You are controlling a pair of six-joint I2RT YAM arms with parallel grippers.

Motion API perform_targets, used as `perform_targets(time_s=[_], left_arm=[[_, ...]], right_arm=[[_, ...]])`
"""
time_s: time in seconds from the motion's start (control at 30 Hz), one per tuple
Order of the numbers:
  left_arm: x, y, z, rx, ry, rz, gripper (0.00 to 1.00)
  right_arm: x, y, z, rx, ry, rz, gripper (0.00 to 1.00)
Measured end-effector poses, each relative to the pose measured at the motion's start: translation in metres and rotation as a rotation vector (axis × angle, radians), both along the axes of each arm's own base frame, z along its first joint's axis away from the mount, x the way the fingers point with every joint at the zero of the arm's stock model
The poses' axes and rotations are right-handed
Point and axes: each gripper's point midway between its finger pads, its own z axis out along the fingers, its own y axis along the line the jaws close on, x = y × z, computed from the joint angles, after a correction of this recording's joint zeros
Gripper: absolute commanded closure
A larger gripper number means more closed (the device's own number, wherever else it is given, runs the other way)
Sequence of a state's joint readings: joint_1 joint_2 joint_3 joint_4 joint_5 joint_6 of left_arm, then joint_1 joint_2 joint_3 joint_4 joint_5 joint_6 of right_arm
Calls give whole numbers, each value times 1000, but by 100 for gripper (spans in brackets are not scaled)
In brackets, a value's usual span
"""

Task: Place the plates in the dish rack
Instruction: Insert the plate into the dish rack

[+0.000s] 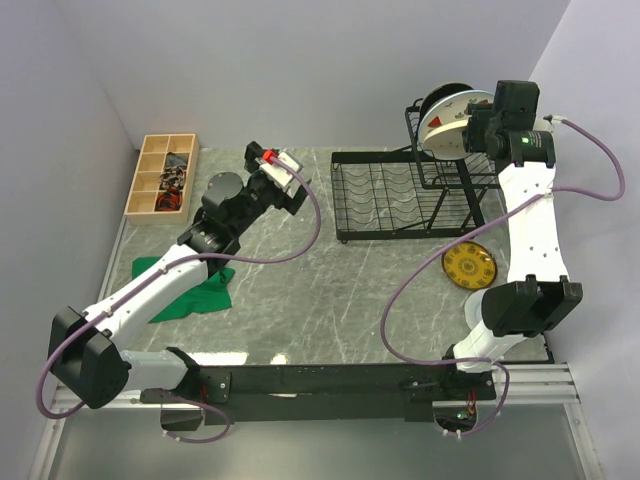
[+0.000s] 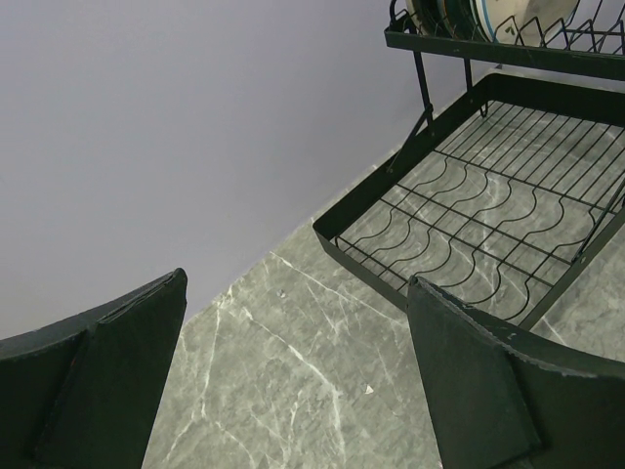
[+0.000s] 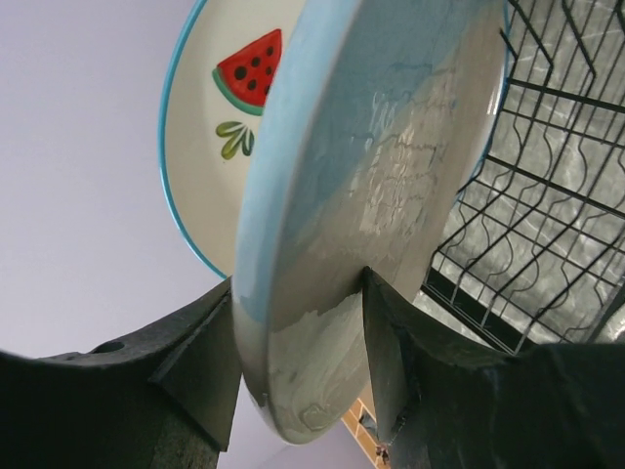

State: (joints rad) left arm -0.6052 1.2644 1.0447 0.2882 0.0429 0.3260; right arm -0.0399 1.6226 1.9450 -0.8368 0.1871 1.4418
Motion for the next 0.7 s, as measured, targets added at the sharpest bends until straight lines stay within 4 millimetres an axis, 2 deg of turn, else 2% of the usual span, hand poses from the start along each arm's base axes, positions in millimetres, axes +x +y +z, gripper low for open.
perform_targets(time_s=[0.7], left_arm=[[2, -2, -2, -1, 5, 0, 1]], right_arm=[[11, 1, 1, 2, -24, 6, 45]])
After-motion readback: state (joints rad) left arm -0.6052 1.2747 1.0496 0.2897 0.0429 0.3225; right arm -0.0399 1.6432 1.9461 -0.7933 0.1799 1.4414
